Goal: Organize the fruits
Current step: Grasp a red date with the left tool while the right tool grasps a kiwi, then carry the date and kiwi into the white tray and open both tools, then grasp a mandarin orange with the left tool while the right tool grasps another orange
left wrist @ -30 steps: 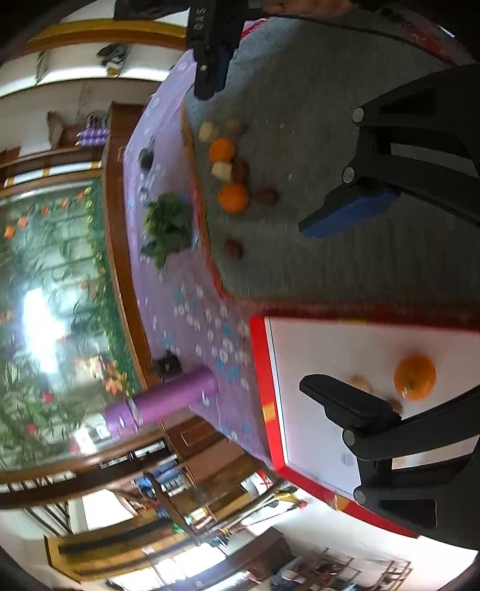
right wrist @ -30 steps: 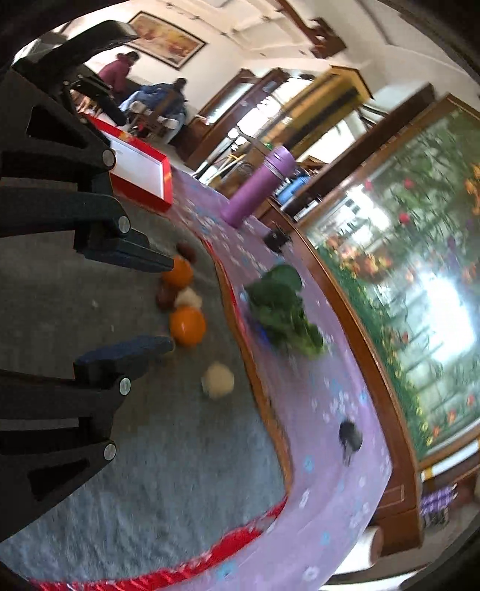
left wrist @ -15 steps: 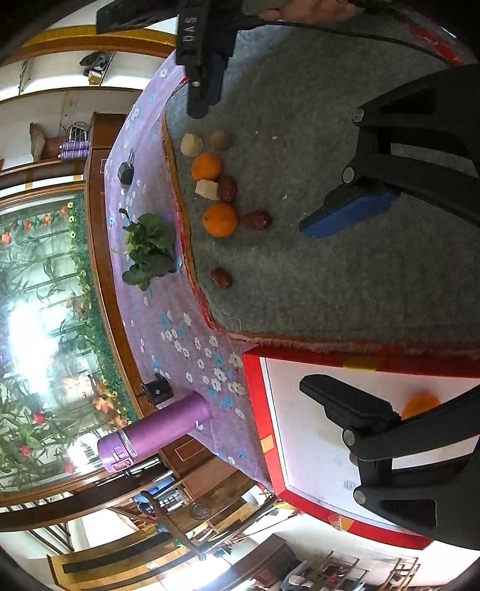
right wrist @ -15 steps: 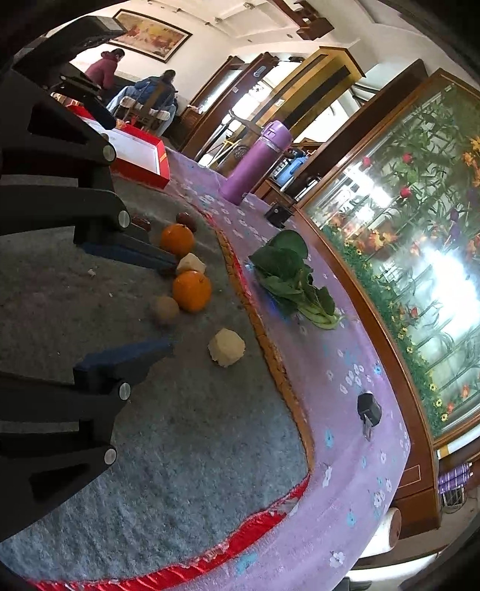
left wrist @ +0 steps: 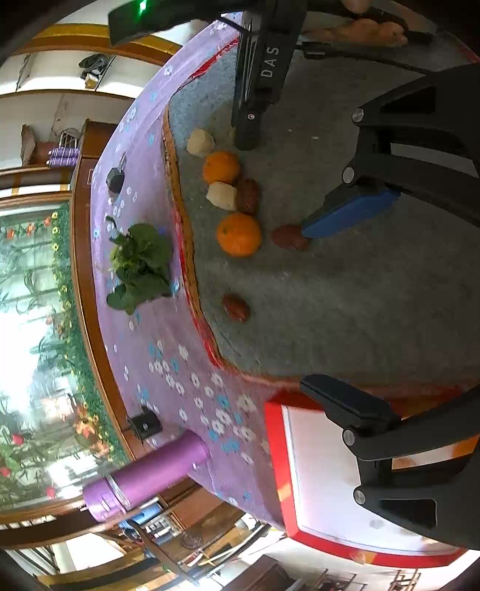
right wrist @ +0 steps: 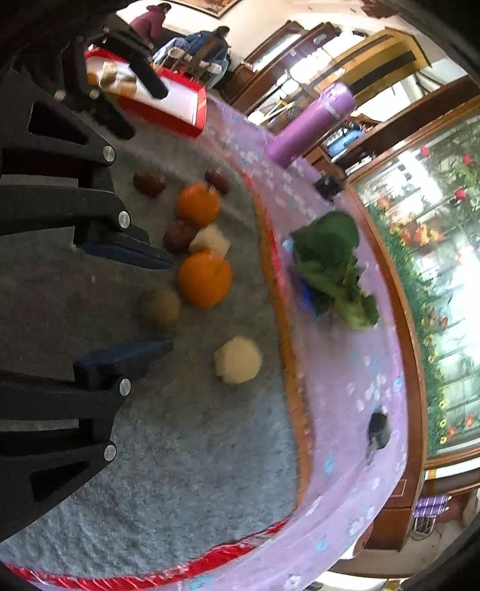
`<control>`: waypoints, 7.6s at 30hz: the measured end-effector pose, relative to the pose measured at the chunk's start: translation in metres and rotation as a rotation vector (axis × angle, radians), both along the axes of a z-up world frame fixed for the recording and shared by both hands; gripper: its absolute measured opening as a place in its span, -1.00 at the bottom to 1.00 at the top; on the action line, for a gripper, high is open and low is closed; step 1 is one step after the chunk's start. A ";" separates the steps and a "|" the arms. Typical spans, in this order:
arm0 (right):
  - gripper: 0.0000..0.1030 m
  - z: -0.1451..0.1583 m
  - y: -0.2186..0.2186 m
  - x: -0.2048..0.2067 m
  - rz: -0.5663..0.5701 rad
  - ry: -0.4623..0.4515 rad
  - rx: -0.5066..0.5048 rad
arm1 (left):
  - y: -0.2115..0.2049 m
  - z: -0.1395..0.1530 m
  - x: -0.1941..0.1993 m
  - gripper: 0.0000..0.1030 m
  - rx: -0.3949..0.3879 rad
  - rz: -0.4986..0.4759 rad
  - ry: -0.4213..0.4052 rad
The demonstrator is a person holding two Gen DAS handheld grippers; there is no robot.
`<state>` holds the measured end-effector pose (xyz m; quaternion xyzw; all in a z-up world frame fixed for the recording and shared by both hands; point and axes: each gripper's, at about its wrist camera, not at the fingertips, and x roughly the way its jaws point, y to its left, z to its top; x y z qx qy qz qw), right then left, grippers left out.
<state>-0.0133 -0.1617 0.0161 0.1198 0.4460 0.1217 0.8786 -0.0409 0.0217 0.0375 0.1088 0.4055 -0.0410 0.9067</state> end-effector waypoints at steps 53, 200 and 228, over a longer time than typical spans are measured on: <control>-0.57 0.029 0.001 -0.021 -0.049 -0.245 -0.042 | 0.035 0.034 -0.038 -0.70 -0.195 0.025 -0.190; 0.15 0.017 -0.070 0.024 -0.201 -0.074 0.310 | 0.005 0.022 0.001 0.52 0.105 -0.018 -0.096; 0.16 -0.010 -0.036 0.037 0.056 0.166 0.482 | -0.044 -0.024 0.075 -0.32 0.007 -0.208 0.114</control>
